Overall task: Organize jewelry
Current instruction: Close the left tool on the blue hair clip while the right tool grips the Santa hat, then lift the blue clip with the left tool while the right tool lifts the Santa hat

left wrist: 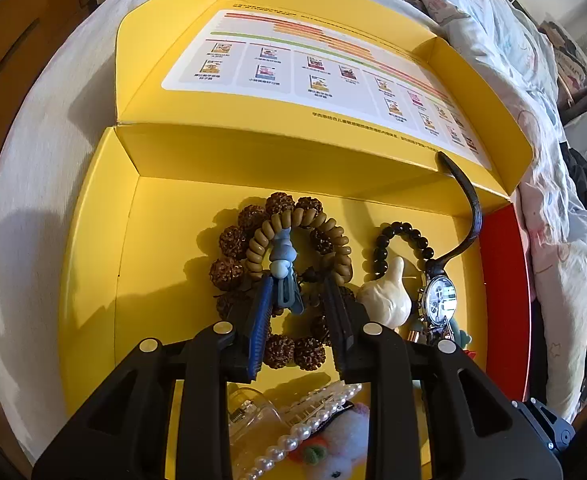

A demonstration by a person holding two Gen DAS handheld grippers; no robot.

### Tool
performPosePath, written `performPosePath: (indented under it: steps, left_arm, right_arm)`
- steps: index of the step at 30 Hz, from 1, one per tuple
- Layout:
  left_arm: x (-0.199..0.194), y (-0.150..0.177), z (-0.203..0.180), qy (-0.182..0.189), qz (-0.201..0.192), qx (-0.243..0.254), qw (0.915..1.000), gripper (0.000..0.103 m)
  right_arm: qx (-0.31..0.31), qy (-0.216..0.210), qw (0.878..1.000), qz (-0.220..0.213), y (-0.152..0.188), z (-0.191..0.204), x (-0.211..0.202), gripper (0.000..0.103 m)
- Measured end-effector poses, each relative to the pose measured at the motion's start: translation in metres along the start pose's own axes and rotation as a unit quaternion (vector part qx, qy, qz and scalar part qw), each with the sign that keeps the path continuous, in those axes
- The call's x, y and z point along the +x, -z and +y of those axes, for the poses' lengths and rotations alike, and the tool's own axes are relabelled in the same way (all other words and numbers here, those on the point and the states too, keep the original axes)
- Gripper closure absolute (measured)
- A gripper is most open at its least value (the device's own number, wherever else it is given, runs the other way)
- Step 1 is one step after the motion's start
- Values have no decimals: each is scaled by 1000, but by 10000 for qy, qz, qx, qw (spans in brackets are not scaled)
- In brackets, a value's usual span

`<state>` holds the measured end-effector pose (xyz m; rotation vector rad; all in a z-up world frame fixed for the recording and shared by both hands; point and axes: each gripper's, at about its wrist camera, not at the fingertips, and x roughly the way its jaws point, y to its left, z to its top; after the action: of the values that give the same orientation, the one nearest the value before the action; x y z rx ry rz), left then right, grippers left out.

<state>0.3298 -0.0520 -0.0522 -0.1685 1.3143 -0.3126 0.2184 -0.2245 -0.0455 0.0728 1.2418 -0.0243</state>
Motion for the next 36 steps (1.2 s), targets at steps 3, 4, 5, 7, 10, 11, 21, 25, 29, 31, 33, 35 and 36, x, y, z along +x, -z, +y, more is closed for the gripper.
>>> performPosePath:
  steps: [3, 4, 5, 7, 10, 11, 21, 25, 29, 31, 33, 35, 36]
  left_arm:
    - [0, 1, 3, 103, 10, -40, 9999, 82]
    - [0, 0, 4, 149, 27, -49, 9999, 84]
    - [0, 1, 4, 201, 41, -69, 9998, 89]
    - [-2, 1, 3, 167, 29, -66, 9998, 91]
    - [-3, 2, 3, 145, 16, -79, 9999, 91]
    - [-3, 2, 4, 154, 11, -87, 9998, 91]
    - [-21, 0, 4, 160, -215, -103, 9996, 93]
    - [-34, 1, 2, 165, -317, -70, 9993, 93]
    - [-42, 4, 2, 160, -393, -57, 9991, 93]
    - [-40, 3, 3, 117, -387, -53, 9992, 93]
    - [-36, 2, 3, 84, -301, -50, 9995, 93]
    - [-28, 1, 5, 120, -202, -49, 9997, 93]
    - [-24, 1, 5, 128, -145, -31, 9998, 93]
  right_arm:
    - [30, -35, 10000, -35, 0, -2, -3, 81]
    - [17, -59, 10000, -35, 0, -2, -4, 81]
    - [62, -91, 9999, -110, -1, -3, -7, 81]
    - [53, -54, 9999, -122, -1, -4, -9, 81]
    - [88, -72, 9998, -160, -3, -7, -12, 81]
    - [104, -91, 9998, -171, -3, -7, -12, 81]
    - [164, -143, 9992, -335, -6, -10, -26, 81]
    - [190, -217, 9987, -411, -4, -11, -35, 81]
    - [215, -309, 9981, -477, -2, -12, -44, 81]
    - [246, -347, 9979, -492, -1, -14, -46, 81]
    - [259, -340, 9979, -482, 0, -14, -45, 81]
    - [261, -355, 9979, -468, 1, -13, -44, 81]
    - [239, -352, 9981, -445, 1, -12, -42, 81]
